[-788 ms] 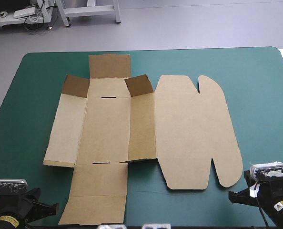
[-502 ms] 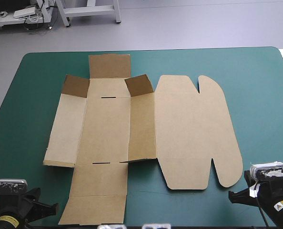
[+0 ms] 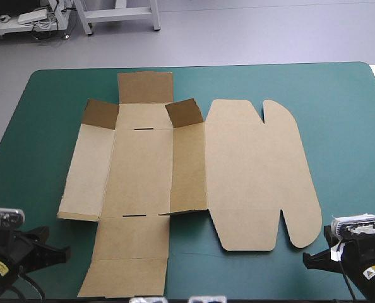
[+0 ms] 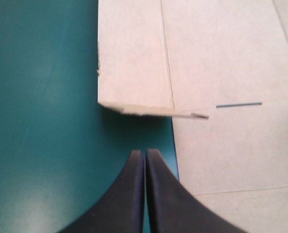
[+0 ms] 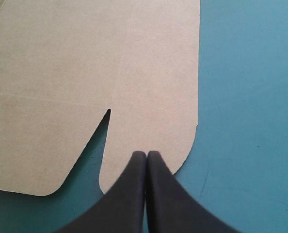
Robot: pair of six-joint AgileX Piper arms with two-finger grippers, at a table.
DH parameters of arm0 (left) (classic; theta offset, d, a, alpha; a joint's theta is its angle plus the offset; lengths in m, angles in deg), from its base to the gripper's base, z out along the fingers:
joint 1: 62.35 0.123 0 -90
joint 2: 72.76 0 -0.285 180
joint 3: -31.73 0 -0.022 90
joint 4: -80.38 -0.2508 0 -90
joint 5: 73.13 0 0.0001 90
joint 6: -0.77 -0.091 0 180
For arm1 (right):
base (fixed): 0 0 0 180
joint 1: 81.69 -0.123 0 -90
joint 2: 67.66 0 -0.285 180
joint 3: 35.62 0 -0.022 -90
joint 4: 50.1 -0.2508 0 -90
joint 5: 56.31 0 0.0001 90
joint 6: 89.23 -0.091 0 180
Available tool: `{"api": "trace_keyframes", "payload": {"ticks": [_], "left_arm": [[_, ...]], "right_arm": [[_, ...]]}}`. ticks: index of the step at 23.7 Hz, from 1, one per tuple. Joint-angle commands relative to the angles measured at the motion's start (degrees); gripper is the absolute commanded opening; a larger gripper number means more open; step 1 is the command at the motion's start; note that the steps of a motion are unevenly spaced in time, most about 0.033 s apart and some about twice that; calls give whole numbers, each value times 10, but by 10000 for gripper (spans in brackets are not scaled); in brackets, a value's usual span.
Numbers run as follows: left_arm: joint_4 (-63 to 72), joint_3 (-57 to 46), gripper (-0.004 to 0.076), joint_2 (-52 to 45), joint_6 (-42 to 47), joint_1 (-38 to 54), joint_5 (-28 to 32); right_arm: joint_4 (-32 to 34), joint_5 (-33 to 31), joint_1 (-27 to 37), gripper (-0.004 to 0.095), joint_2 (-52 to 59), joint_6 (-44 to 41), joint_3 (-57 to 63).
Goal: Fold the box
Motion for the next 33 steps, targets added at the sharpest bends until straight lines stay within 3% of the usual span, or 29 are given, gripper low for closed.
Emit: {"api": "trace_keyframes", "payload": {"ticks": [1, 8, 14, 17, 21, 26, 30, 33], "left_arm": [[12, 115, -9, 118, 0, -4, 15], [9, 193, -9, 300, -9, 2, 109], [98, 211, -8, 466, -82, 132, 155], [257, 211, -8, 528, -200, 270, 129], [381, 211, -8, 573, -325, 360, 76], [396, 211, -8, 639, -369, 393, 17], [416, 211, -4, 657, -395, 393, 9], [417, 211, 48, 657, -398, 393, 3]], "right_arm": [[-10, 32, 1, -18, -6, 4, -14], [-10, 31, 1, -18, -6, 4, -14], [-4, 31, 1, -18, -6, 4, -14], [-4, 31, 1, -18, -6, 4, -14], [0, 31, 1, -18, -6, 4, -14], [0, 31, 1, -18, -6, 4, -14], [0, 31, 1, -18, -6, 4, -14], [0, 31, 1, -18, -6, 4, -14]]}}
